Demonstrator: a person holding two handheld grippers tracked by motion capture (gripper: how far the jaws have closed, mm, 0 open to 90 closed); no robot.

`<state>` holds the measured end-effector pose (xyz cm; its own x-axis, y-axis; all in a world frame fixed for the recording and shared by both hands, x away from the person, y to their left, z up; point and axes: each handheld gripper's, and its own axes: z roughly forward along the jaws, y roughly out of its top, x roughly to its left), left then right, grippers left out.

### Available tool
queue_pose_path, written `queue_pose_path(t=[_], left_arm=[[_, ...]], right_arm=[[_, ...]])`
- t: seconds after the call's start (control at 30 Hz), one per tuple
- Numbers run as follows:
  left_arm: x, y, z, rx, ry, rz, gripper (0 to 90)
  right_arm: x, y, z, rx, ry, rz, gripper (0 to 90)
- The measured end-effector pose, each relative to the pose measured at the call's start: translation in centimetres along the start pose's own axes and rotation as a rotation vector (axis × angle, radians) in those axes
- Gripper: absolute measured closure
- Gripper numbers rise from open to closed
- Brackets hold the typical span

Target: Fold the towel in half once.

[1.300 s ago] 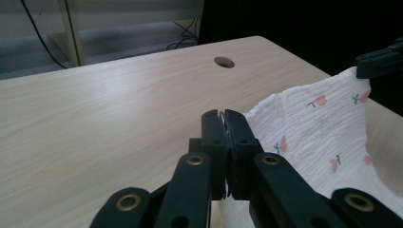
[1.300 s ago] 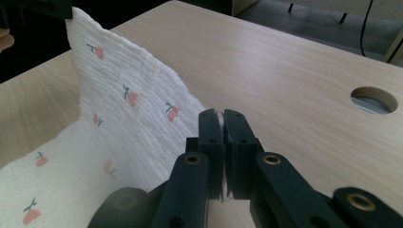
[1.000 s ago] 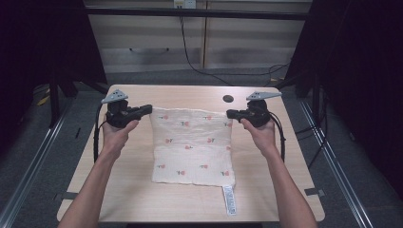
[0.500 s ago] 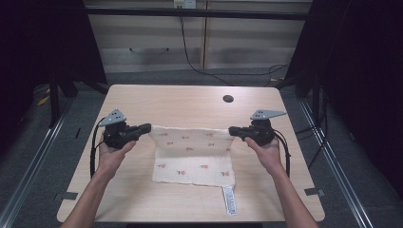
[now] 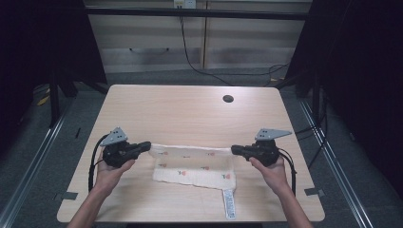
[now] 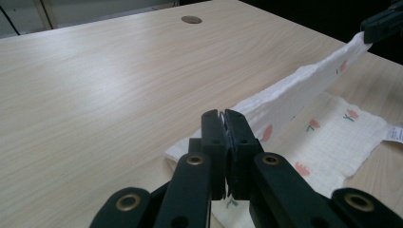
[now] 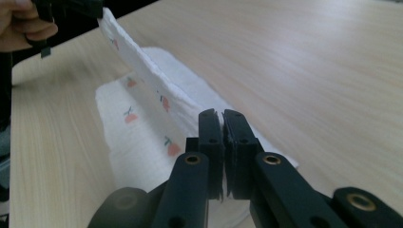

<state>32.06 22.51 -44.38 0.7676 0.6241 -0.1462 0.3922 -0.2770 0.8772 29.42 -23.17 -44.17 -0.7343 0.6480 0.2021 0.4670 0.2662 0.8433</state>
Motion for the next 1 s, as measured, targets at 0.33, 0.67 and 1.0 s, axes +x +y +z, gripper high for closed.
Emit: queue_pose_path(t=[0.33, 0.67, 1.0], left_arm=[[-0.9, -2.2, -0.3, 0.08, -0.01, 0.044, 87.9], [-1.2, -4.5, 0.5, 0.164, -0.062, 0.026, 87.4], [-1.7, -5.0, 0.5, 0.196, -0.092, 0.033, 84.2]], right_arm=[[1.6, -2.1, 0.2, 0.067, -0.001, -0.021, 86.0], [2.5, -4.8, 1.3, 0.144, 0.02, -0.007, 85.6], [2.7, -5.4, 0.9, 0.151, 0.033, -0.008, 77.9]])
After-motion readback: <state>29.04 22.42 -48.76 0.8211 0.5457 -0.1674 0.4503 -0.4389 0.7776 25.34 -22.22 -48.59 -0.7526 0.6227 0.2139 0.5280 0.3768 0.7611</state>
